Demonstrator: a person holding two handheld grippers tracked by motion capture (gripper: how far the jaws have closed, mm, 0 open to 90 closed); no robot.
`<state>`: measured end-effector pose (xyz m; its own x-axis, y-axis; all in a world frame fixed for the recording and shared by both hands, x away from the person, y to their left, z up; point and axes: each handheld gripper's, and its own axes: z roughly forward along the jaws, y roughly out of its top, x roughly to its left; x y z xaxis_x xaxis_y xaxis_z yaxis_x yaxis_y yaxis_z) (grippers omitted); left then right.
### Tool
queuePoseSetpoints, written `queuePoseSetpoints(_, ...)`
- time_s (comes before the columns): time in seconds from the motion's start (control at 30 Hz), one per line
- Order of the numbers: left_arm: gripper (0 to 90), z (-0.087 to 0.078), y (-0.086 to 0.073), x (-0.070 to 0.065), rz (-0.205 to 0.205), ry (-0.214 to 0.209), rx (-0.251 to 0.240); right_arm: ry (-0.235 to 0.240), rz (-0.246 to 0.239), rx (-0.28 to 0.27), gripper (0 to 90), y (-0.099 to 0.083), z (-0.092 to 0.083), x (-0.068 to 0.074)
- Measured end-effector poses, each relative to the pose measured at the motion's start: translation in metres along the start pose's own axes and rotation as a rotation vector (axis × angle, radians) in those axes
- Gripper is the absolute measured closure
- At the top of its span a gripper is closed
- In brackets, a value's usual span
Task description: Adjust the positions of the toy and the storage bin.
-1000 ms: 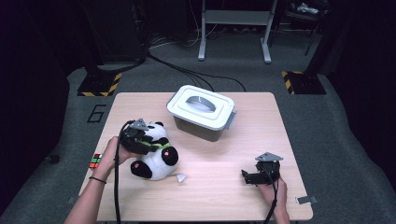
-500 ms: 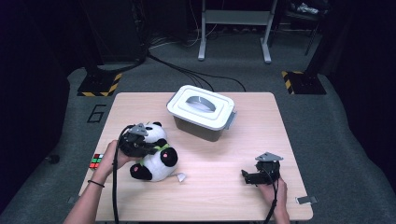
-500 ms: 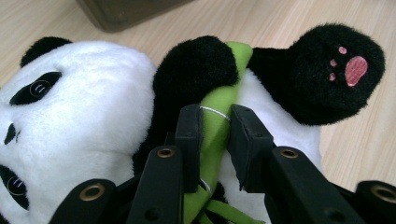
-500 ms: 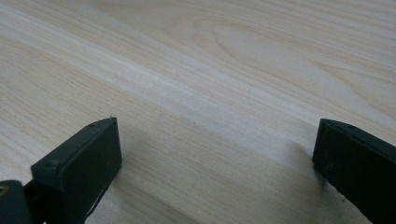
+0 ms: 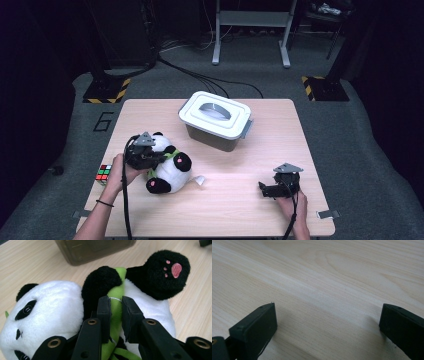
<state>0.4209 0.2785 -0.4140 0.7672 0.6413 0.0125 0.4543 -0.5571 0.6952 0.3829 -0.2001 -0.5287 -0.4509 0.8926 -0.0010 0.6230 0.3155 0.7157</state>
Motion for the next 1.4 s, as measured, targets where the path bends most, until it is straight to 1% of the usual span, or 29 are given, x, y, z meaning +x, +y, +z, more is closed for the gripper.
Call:
queuePoseSetpoints(0.07,78.3,-0.003,-0.002,-0.001,-0.035,0.026,-0.016,0.000,-0.001,0.000,0.6,0.000,0.000,0.000)
queuePoseSetpoints(0.1,78.4,-0.004,-0.003,-0.001,-0.050,0.031,-0.020,0.000,0.000,0.000,0.6,0.000,0.000,0.000)
queuePoseSetpoints(0.17,78.4,-0.005,-0.004,-0.004,-0.063,0.046,-0.025,-0.001,0.000,0.000,0.6,0.000,0.000,0.000)
queuePoseSetpoints(0.2,78.3,-0.005,-0.004,-0.004,-0.063,0.046,-0.023,0.000,0.000,0.000,0.6,0.000,0.000,0.000)
queuePoseSetpoints(0.23,78.3,-0.005,-0.004,-0.005,-0.052,0.048,-0.024,0.000,0.000,0.000,0.6,0.000,0.000,0.000)
queuePoseSetpoints(0.3,78.3,-0.007,-0.004,-0.007,-0.048,0.045,-0.020,0.000,0.000,0.000,0.6,0.000,0.000,0.000)
queuePoseSetpoints(0.33,78.3,-0.008,-0.004,-0.007,-0.039,0.043,-0.017,0.000,0.000,-0.001,0.6,0.000,0.000,0.000)
queuePoseSetpoints(0.47,78.3,-0.015,-0.004,-0.009,-0.035,0.035,-0.011,0.000,0.000,0.000,0.6,0.000,0.000,0.000)
queuePoseSetpoints(0.53,78.2,-0.019,-0.004,-0.011,-0.032,0.029,0.005,-0.001,-0.001,0.000,0.6,0.000,0.000,0.000)
queuePoseSetpoints(0.57,78.2,-0.020,-0.004,-0.011,-0.023,0.026,0.016,-0.001,0.000,0.000,0.6,0.000,0.000,0.000)
queuePoseSetpoints(0.6,78.2,-0.019,-0.004,-0.012,-0.018,0.025,0.027,0.000,0.000,0.000,0.6,0.000,0.000,0.000)
queuePoseSetpoints(0.67,78.1,-0.014,-0.006,-0.013,-0.016,-0.001,0.061,-0.001,0.000,0.000,0.7,0.000,0.000,0.000)
queuePoseSetpoints(0.73,77.5,-0.006,-0.009,-0.014,-0.020,0.001,0.057,-0.002,0.000,-0.001,0.7,0.000,0.000,0.000)
queuePoseSetpoints(0.77,76.8,-0.005,-0.010,-0.014,-0.023,0.002,0.051,-0.001,0.000,0.001,0.7,0.000,0.000,0.000)
queuePoseSetpoints(0.8,75.6,-0.005,-0.011,-0.014,-0.029,0.008,0.045,0.001,0.000,0.001,0.8,0.000,0.000,0.000)
queuePoseSetpoints(0.83,72.3,-0.004,-0.011,-0.015,-0.028,0.030,0.039,-0.001,0.000,-0.001,0.7,0.000,0.000,0.000)
queuePoseSetpoints(0.87,64.8,-0.002,-0.013,-0.016,-0.031,0.056,0.045,-0.001,0.000,-0.001,0.7,0.000,0.000,0.000)
queuePoseSetpoints(0.9,57.3,-0.001,-0.014,-0.016,-0.038,0.069,0.048,-0.001,0.000,0.000,0.7,0.000,0.000,0.000)
queuePoseSetpoints(0.97,55.5,-0.001,-0.020,-0.016,-0.029,0.066,0.013,-0.002,0.000,-0.001,0.7,0.000,0.000,0.000)
queuePoseSetpoints(1.0,54.2,-0.001,-0.022,-0.014,-0.048,0.059,0.002,-0.002,0.000,-0.001,0.7,0.000,0.000,0.000)
queuePoseSetpoints(1.03,53.5,-0.001,-0.024,-0.012,-0.057,0.043,-0.008,-0.001,0.001,-0.001,0.7,0.000,0.000,0.000)
queuePoseSetpoints(1.07,53.6,-0.001,-0.028,-0.011,-0.056,0.033,-0.020,-0.002,0.000,-0.001,0.7,0.000,0.000,0.000)
queuePoseSetpoints(1.13,56.0,-0.001,-0.031,-0.012,-0.039,0.024,-0.029,-0.002,0.000,-0.001,0.7,0.000,0.000,0.000)
queuePoseSetpoints(1.23,68.6,-0.002,-0.030,-0.015,0.001,0.016,-0.021,-0.004,-0.001,-0.001,0.7,0.000,0.000,0.000)
queuePoseSetpoints(1.27,72.3,-0.003,-0.029,-0.016,0.018,0.019,-0.018,-0.004,0.000,-0.001,0.7,0.000,0.000,0.000)
queuePoseSetpoints(1.3,74.3,-0.003,-0.028,-0.017,0.028,0.025,-0.016,-0.004,-0.001,-0.001,0.7,0.000,0.000,0.000)
queuePoseSetpoints(1.33,74.7,-0.005,-0.027,-0.017,0.042,0.021,-0.015,-0.004,0.000,-0.001,0.7,0.000,0.000,0.000)
queuePoseSetpoints(1.4,75.1,-0.008,-0.026,-0.016,0.085,0.013,-0.003,-0.004,0.001,0.000,0.7,0.000,0.000,0.000)
